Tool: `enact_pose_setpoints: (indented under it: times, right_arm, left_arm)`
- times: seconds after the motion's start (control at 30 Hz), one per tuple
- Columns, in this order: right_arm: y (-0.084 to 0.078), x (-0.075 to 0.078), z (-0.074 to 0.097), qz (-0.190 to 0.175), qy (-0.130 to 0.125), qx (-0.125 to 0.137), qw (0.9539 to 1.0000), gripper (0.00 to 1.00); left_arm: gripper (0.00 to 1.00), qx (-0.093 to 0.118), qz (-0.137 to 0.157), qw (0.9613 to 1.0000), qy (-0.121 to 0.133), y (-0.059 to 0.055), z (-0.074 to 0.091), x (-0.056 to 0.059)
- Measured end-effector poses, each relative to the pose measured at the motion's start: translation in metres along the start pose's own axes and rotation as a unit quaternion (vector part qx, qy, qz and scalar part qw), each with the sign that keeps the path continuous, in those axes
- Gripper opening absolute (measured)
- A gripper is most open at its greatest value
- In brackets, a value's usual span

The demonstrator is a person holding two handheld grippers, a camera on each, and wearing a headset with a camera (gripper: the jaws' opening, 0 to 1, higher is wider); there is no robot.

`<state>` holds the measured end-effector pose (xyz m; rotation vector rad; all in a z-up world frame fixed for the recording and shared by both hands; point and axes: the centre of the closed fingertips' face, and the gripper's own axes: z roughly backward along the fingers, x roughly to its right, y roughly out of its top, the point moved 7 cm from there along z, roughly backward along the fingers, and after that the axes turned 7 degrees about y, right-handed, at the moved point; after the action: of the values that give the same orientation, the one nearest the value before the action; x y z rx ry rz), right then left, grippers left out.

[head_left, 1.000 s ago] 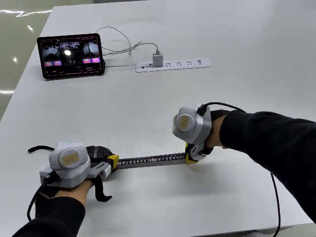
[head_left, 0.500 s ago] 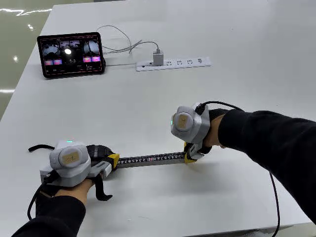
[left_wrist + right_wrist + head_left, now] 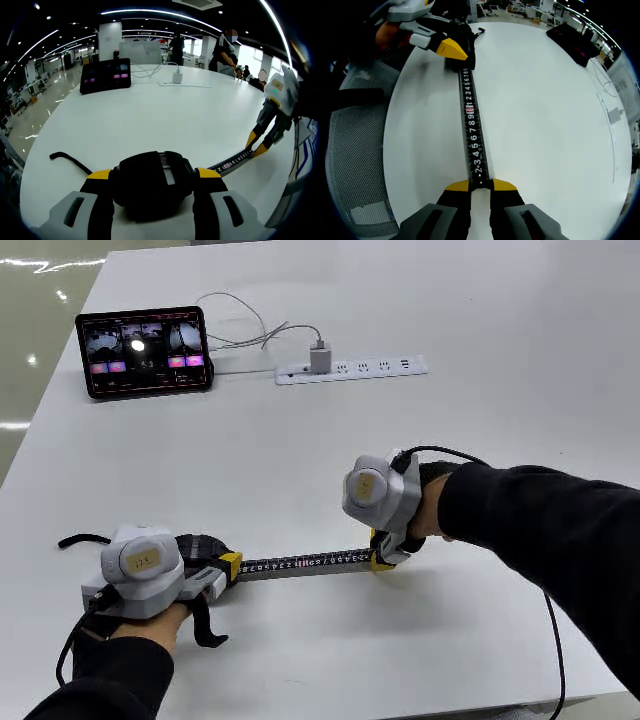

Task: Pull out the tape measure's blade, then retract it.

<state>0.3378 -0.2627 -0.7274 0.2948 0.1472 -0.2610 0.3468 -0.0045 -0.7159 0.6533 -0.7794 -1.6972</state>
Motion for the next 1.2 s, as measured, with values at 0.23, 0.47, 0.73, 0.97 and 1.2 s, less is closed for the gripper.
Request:
enact_pose_setpoints:
  times: [0.23, 0.47, 0.73, 0.97, 1.2]
  right_arm:
    - [0.0023, 0.0009, -0.0013, 0.000, -0.001, -0.001, 1.0000, 0.09]
    - [0.0038, 0.0009, -0.0019, -0.002, -0.001, 0.000, 1.0000, 0.09]
    - [0.0057, 0.0006, -0.0025, -0.001, 0.000, -0.001, 1.0000, 0.09]
    - [0.0072, 0.0006, -0.0035, -0.004, 0.001, 0.000, 1.0000, 0.10]
    - [0.0085, 0.0009, -0.0041, -0.005, 0.002, 0.001, 1.0000, 0.09]
  left_arm:
    - [0.59, 0.000, 0.000, 1.0000, 0.000, 0.0000, 0.0002, 0.0000]
    - [0.59, 0.000, 0.000, 1.0000, 0.000, 0.0001, 0.0003, -0.0003]
    - [0.59, -0.001, 0.000, 1.0000, 0.000, 0.0005, 0.0014, 0.0005]
    - [0.59, -0.001, 0.000, 1.0000, 0.000, 0.0003, 0.0018, 0.0008]
    - [0.59, -0.003, -0.001, 1.0000, -0.001, 0.0003, 0.0017, 0.0008]
